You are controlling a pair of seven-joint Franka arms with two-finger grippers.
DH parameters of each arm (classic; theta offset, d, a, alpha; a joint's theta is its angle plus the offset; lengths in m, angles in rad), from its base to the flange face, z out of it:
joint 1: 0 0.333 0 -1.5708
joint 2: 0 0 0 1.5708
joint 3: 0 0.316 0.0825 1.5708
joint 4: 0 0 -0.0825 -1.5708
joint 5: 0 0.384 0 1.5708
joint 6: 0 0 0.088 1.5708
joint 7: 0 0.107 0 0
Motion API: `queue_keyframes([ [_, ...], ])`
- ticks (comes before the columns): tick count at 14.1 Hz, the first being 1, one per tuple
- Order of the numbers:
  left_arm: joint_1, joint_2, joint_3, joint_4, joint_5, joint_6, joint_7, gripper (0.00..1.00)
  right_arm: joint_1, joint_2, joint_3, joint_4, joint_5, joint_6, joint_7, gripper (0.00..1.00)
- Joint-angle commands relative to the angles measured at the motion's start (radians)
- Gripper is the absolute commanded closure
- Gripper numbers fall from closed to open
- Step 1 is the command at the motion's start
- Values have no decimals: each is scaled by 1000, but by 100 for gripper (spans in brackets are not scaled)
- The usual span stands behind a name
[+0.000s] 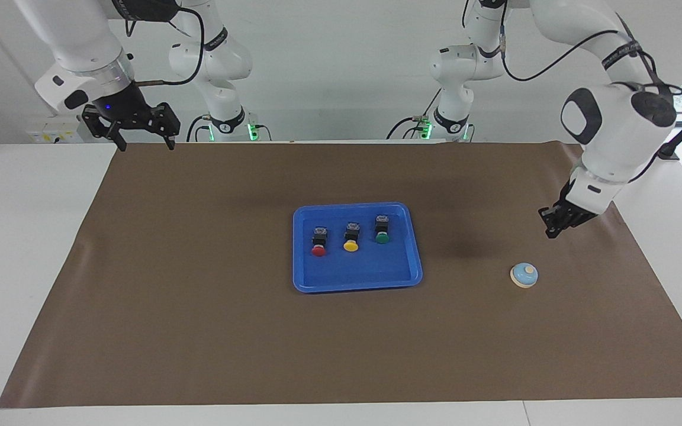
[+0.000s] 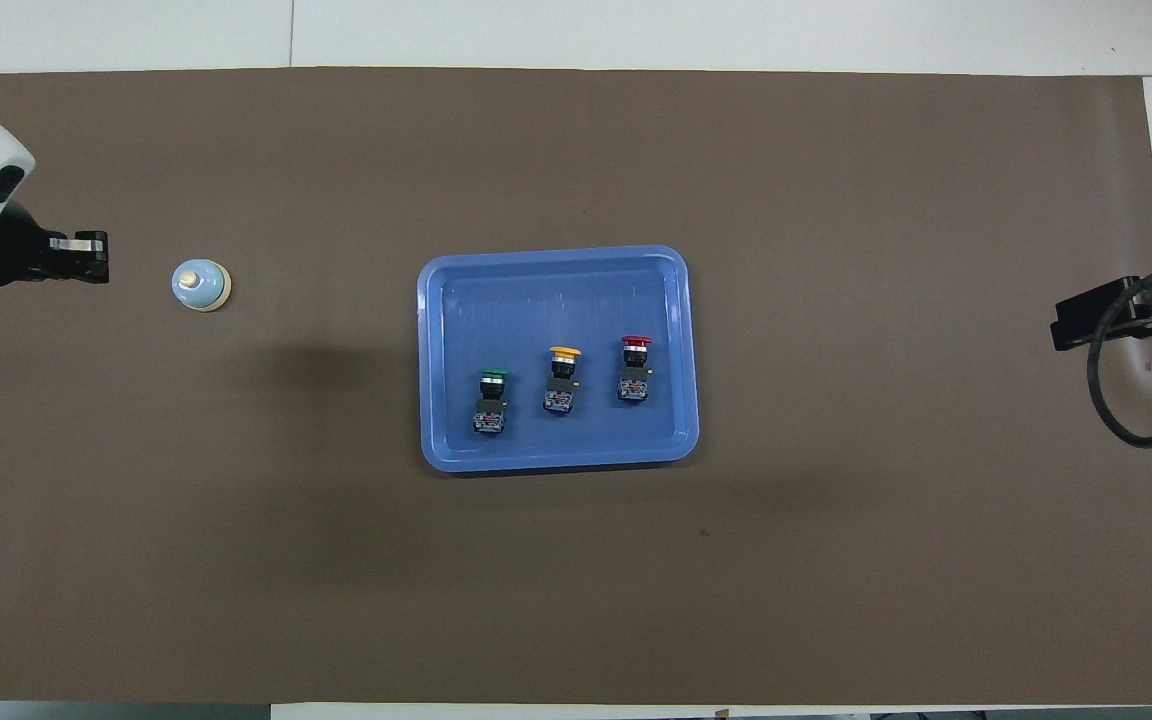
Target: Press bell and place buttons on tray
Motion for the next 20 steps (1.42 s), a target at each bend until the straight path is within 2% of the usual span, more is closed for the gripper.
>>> queue_keyframes([
  [1,-9,-129,0,-23,-10,-112,10,69,-12,-26,5,-31,0,8,-19,0],
  [2,-10,-155,-3,-23,-13,-146,5,51,-12,-26,5,-31,0,8,-19,0],
  [3,-12,-176,-5,-24,-14,-177,1,10,-12,-26,5,-31,0,8,-19,0],
  [4,-12,-189,-6,-24,-16,-201,-2,0,-12,-26,5,-31,0,8,-19,0],
  [10,-21,-147,-25,81,-19,-320,1,0,-12,-26,5,-31,0,8,-19,0],
  [20,-42,-146,-25,77,-24,-323,11,0,-12,-26,5,-31,0,8,-19,0],
])
